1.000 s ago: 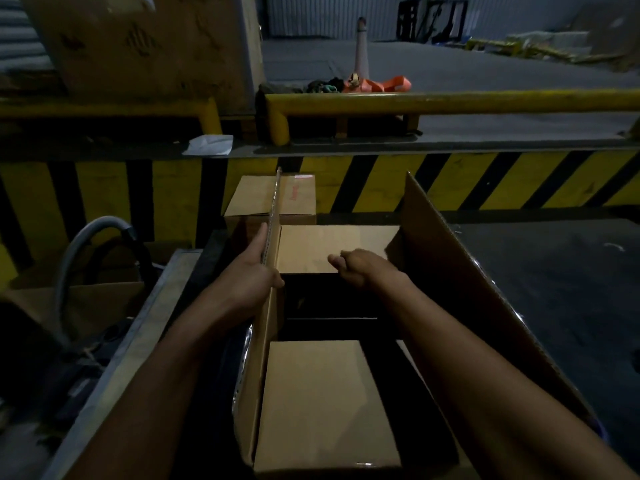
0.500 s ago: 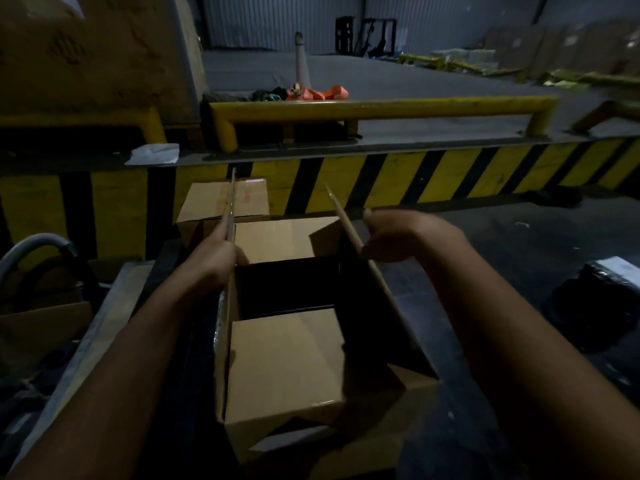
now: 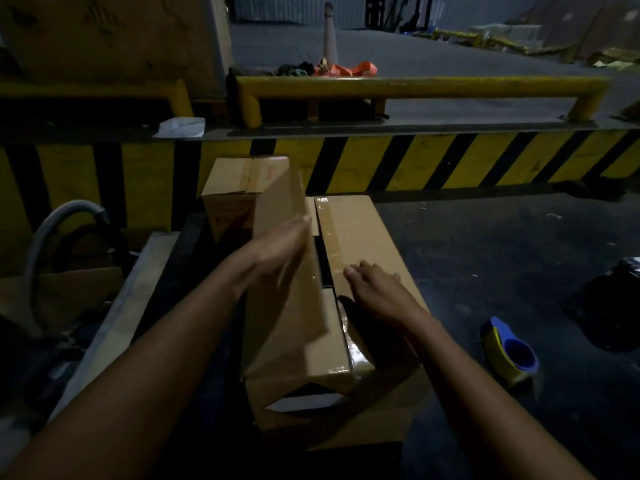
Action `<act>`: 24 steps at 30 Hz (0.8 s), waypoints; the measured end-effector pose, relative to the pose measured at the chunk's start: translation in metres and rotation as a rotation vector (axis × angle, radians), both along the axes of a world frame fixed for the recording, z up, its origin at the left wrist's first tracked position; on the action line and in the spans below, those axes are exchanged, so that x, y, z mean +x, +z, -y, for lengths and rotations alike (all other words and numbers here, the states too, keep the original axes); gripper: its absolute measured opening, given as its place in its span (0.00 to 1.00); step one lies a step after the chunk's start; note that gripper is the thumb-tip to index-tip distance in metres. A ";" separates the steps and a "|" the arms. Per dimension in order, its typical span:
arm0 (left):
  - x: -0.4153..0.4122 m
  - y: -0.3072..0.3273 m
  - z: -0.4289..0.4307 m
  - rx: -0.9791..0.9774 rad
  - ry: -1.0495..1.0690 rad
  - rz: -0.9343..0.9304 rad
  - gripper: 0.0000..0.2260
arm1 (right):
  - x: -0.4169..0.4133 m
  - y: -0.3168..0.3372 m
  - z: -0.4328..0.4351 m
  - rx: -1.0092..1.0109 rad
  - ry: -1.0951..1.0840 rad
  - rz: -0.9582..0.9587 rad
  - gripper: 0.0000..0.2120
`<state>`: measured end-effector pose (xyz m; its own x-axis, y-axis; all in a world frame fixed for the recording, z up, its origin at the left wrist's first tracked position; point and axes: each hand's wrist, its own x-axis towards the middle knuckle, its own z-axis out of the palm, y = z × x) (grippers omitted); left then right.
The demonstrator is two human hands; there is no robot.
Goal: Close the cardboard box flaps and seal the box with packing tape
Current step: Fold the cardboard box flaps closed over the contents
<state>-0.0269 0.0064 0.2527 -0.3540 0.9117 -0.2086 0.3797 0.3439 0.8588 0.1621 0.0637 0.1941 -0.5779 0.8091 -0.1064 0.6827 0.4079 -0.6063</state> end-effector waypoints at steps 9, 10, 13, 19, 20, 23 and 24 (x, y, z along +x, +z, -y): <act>-0.030 -0.071 -0.051 -0.233 -0.140 -0.718 0.29 | -0.004 -0.013 0.058 0.011 -0.047 0.268 0.48; -0.036 -0.070 -0.059 -0.240 -0.147 -0.729 0.30 | -0.002 -0.015 0.064 0.046 -0.083 0.284 0.48; -0.058 -0.066 -0.089 -0.273 -0.188 -0.753 0.32 | 0.005 -0.019 0.070 0.102 -0.215 0.318 0.52; -0.077 -0.066 -0.139 -0.326 -0.169 -0.815 0.36 | 0.025 -0.017 0.082 0.089 -0.331 0.336 0.56; -0.077 -0.065 -0.144 -0.337 -0.172 -0.829 0.37 | 0.028 -0.016 0.084 0.072 -0.339 0.341 0.56; -0.082 -0.065 -0.158 -0.319 -0.193 -0.854 0.40 | 0.038 -0.015 0.091 0.007 -0.387 0.359 0.59; -0.086 -0.065 -0.161 -0.303 -0.197 -0.857 0.42 | 0.042 -0.017 0.094 -0.021 -0.418 0.351 0.60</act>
<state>-0.1132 0.1676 0.1872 -0.3418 0.9210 -0.1869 0.9182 0.3697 0.1424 0.2040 -0.0301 0.1775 -0.1344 0.9578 -0.2541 0.9470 0.0486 -0.3177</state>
